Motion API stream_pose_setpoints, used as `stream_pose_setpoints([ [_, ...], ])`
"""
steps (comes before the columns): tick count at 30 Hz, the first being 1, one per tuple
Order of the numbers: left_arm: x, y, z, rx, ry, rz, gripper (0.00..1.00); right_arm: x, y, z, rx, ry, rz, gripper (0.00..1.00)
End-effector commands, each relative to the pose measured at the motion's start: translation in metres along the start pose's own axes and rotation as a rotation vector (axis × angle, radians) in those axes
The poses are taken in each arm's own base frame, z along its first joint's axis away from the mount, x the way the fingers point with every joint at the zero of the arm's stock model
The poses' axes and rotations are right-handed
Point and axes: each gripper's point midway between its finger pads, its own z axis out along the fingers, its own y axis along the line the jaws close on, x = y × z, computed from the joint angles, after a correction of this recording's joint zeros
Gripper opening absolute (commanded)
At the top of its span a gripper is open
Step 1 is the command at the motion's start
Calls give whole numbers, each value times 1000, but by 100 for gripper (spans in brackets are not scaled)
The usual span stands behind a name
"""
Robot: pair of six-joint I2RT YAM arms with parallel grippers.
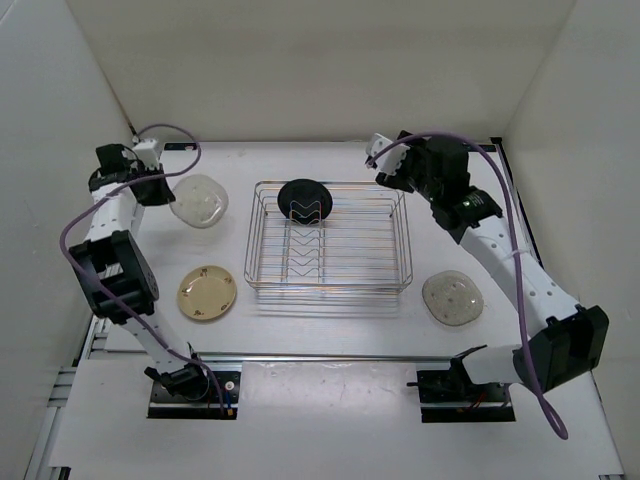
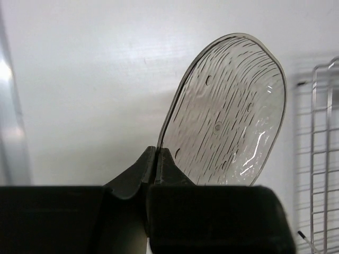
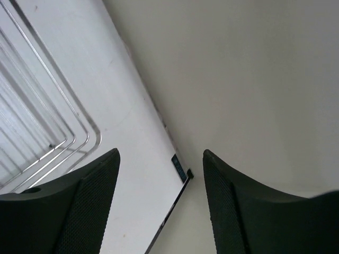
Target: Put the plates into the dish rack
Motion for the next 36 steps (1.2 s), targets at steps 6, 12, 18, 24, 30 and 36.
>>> stream_pose_setpoints([
  [6,-103,-38,-103,-97,-256,221,10,50,5,-37,5,116,69,77],
  [12,-126,-69,-122,-176,-260,416,10,84,7,-54,-56,195,215,82],
  [18,-140,-112,-125,-204,-275,581,10,114,19,-65,-113,236,413,82],
  [24,-150,-153,-125,-213,-310,713,10,154,38,-85,-117,294,553,82],
  [30,-165,-193,-135,-246,-362,884,10,200,55,-98,-118,354,727,82],
  [36,-165,-240,-134,-285,-405,1116,10,236,81,-105,-170,389,910,85],
])
